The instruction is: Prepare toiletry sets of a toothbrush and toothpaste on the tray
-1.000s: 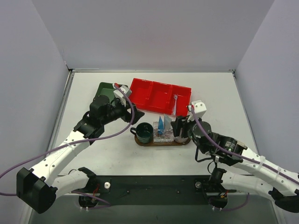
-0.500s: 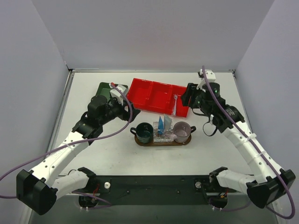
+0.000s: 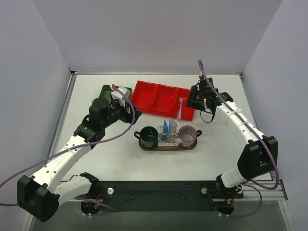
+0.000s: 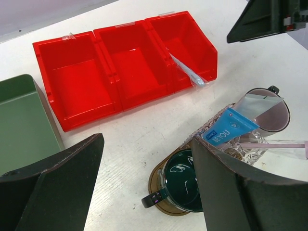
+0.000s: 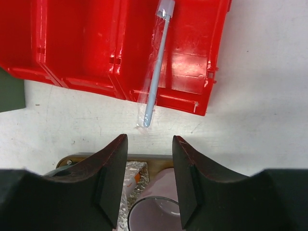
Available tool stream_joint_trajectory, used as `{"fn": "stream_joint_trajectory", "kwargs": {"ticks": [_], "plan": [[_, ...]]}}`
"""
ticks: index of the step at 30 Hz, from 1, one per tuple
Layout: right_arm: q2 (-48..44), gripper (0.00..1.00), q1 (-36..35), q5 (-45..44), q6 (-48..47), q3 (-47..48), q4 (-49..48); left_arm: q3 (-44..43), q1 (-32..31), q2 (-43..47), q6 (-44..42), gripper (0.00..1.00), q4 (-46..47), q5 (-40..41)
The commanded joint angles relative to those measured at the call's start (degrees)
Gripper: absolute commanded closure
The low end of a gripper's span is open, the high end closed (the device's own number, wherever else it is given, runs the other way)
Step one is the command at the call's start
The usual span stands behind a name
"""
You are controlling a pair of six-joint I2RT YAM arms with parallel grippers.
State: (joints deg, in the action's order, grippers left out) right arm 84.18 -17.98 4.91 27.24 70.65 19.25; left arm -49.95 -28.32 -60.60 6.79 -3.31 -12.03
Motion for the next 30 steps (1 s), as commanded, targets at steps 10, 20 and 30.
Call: {"fn": "stream_joint_trajectory", "kwargs": {"ticks": [10, 20, 30], "plan": [[11.27, 0.65, -4.52, -0.08, 7.29, 4.94, -1.31, -0.23, 0.54, 1.45, -0.37, 0.16, 1.29, 0.96], [19.17, 0.65, -4.08, -3.94, 7.82, 6.86, -1.49, -0.23, 0.54, 1.8, -0.55, 0.16, 1.38, 1.31], [24.89, 0.63, -4.17, -4.56, 7.04, 9.94, -0.26, -0.41, 0.54, 1.89, -0.72, 0.16, 1.2, 1.4]]}}
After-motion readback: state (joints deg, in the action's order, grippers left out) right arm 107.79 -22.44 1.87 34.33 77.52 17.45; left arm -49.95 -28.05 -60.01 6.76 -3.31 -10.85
